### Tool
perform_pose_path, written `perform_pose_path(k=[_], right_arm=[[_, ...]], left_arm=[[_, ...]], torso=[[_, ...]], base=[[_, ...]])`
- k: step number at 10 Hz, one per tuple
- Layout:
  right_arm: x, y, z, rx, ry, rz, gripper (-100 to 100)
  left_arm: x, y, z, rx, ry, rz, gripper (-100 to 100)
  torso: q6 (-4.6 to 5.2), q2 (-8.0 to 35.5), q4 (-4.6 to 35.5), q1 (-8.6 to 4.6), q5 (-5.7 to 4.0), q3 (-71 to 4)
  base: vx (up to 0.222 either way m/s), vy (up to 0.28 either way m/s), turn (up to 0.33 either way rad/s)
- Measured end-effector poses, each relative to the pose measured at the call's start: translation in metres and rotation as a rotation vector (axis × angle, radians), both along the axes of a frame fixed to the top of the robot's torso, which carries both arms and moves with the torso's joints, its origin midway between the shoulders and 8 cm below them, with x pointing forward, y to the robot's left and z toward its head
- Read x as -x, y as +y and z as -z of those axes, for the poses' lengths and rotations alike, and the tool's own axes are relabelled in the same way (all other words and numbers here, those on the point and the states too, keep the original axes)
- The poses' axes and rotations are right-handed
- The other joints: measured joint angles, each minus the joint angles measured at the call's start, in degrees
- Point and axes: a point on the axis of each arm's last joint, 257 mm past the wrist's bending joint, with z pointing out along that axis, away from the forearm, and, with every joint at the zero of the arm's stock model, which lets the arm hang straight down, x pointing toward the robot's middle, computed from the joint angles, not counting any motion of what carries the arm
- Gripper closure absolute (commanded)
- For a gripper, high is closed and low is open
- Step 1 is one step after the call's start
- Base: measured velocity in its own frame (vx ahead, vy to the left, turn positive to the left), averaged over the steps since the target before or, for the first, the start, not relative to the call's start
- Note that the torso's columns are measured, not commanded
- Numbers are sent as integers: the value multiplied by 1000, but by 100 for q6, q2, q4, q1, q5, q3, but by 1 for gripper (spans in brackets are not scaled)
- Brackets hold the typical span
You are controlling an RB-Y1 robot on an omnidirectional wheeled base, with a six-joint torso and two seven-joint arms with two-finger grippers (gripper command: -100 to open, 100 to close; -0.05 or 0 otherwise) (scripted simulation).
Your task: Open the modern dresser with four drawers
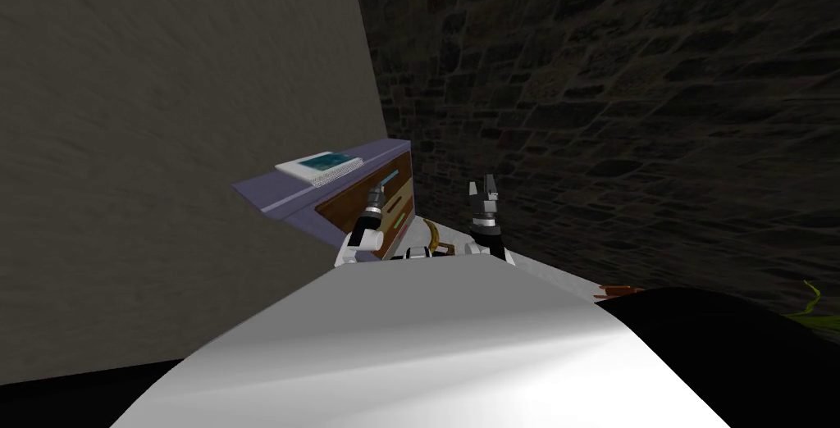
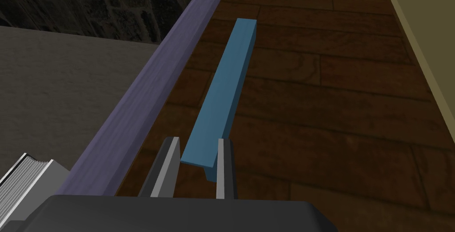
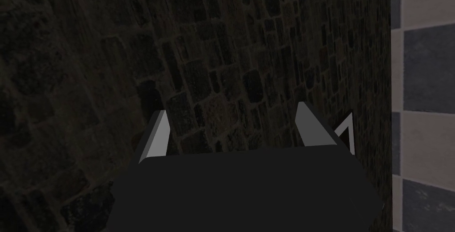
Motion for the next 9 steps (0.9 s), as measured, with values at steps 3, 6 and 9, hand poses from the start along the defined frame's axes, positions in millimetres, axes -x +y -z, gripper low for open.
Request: perform_pose_path(k=[3,6,9], right_arm=[[0,0,0,0,0,0,0],[0,0,0,0,0,0,0],[0,0,0,0,0,0,0]], left_arm=[[-21,-4,-1,-2,-1,12,100],[-42,-8,0,-4,4,22,100],[-66,-13,1,-6,11,30,100]], torso=[[17,-8,6,-34,-15,-6],[14,-16,8,-25,-14,-12],[21,-26,8,-25,-15,-19]], base=[[-85,-66,44],[-95,-76,56],[-87,-58,50]])
